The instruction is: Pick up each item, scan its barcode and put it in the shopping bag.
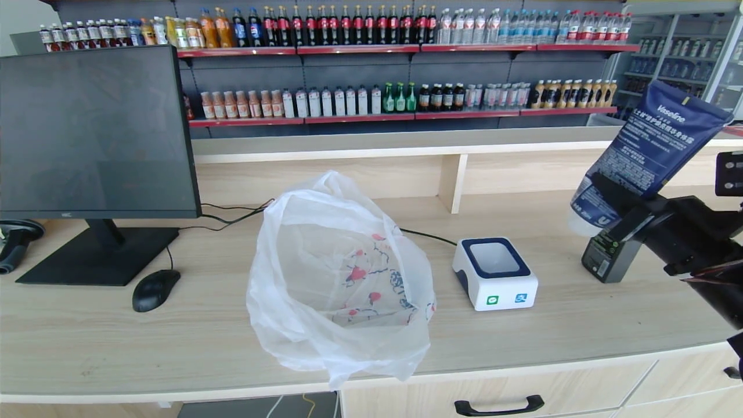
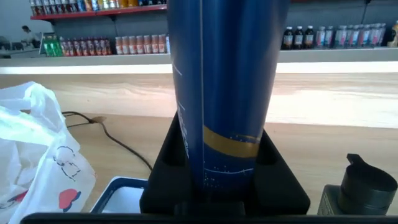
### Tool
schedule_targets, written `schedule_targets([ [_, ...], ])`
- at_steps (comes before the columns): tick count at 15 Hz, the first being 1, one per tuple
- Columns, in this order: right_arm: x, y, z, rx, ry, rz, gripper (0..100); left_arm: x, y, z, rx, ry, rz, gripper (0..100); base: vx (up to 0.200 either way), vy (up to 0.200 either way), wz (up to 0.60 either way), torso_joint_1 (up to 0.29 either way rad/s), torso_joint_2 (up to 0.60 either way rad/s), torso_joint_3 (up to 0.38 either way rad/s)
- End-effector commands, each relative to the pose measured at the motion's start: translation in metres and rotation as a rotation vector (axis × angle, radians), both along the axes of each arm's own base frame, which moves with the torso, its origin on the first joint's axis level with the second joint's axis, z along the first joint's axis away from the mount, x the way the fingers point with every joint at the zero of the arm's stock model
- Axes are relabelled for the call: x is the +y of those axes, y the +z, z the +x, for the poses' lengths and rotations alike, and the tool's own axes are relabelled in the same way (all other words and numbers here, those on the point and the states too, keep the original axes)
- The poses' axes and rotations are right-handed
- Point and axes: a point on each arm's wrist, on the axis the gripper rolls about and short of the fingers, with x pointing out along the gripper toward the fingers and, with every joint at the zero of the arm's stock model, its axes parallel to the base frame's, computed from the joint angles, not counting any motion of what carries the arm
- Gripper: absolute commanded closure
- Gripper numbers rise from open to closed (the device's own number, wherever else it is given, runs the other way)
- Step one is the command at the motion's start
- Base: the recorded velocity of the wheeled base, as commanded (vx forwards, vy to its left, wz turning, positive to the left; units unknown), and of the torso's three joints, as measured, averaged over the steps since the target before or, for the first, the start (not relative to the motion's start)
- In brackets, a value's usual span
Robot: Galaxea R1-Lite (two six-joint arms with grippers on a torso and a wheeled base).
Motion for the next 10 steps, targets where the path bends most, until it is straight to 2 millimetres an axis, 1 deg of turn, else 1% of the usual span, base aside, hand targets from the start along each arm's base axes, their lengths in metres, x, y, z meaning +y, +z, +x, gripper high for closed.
schedule_targets([
  [1,0.012,0.023,-0.021,-0.087,0.062,0.024,100,0.0,0.0,0.0,0.0,0.001,-0.001,0,0.0,0.0,0.0,0.0,0.0,0.0],
  [3,0.02,0.032,-0.031,-0.127,0.104,0.03,100,0.0,0.0,0.0,0.0,0.001,0.001,0,0.0,0.0,0.0,0.0,0.0,0.0],
  [6,0.045,0.037,-0.049,-0.135,0.251,0.075,100,0.0,0.0,0.0,0.0,0.001,-0.001,0,0.0,0.0,0.0,0.0,0.0,0.0],
  [10,0.08,0.026,-0.074,-0.056,0.47,0.124,100,0.0,0.0,0.0,0.0,0.001,-0.001,0,0.0,0.0,0.0,0.0,0.0,0.0],
])
